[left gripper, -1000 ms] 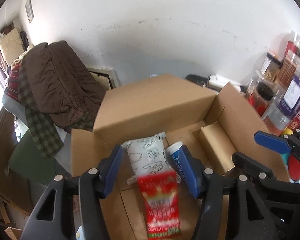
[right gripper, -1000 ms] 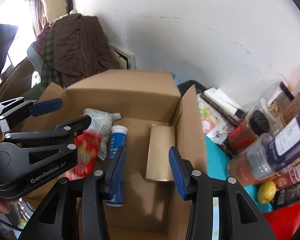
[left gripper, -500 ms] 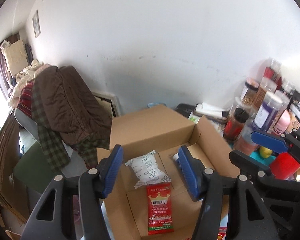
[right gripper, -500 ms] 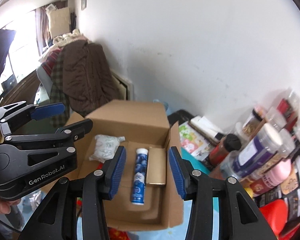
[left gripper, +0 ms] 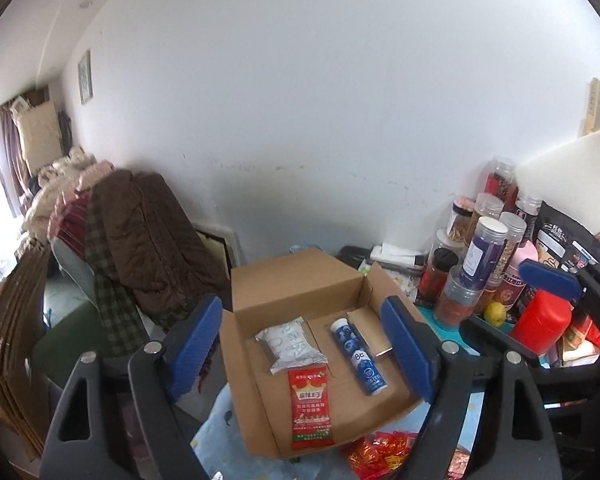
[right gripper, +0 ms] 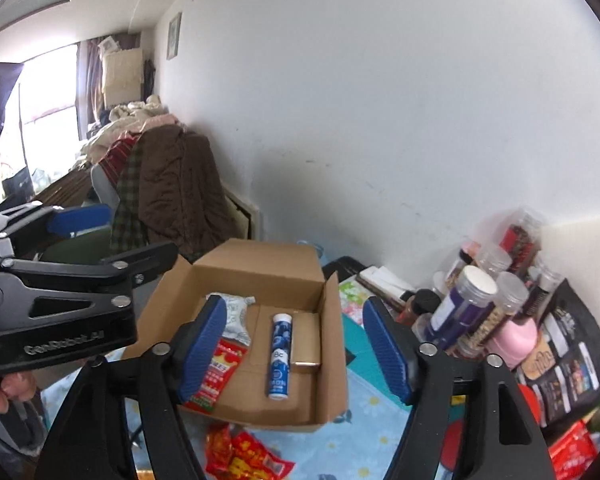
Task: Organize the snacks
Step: 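Open both tools and withdraw them from the box back over the table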
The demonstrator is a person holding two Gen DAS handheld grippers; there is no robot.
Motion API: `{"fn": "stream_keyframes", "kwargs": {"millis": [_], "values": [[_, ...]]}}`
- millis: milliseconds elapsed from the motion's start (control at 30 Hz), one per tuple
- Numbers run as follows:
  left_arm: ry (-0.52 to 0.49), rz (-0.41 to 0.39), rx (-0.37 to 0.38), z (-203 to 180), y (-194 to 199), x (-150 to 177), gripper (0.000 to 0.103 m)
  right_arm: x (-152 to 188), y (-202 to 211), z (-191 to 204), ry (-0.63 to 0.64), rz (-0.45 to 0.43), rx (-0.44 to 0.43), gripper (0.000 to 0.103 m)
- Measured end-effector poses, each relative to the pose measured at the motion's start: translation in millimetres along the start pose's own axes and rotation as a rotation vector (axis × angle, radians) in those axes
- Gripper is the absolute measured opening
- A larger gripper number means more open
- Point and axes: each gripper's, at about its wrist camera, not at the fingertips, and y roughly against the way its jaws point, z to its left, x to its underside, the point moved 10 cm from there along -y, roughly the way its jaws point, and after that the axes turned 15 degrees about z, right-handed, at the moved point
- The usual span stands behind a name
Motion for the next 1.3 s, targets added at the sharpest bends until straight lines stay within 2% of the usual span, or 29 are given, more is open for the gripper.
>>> {"fn": "stream_keyframes", "kwargs": {"millis": [167,567,900,1133,1300], "values": [[-0.015,-0.019,0.026,-1.1,23.1,15.0,0.082,12.7,28.2,-3.7,-0.013,-0.039,0.026,0.089],[-0.054,-0.058,0.079,-10.0,64.5,56.8,0.082,53.2,77.3,8.8,-0.028,-0.081,0.045,0.092],[-0.073,-0.054,0.099,-13.6,77.2,96.5,0.082,101.0,86.0,15.7,-0.063,-0.067,0.038,0.092],[-0.103,-0.022,0.115,-20.9,76.5,130.3,0.082,136.9,80.9,23.9,-0.090,-0.035,-0.001,0.092],[-0.118,0.022,0.154,-28.7,70.0,155.0,0.082,160.4,74.1,31.6,-0.107,-0.004,-0.036,0.092]]}}
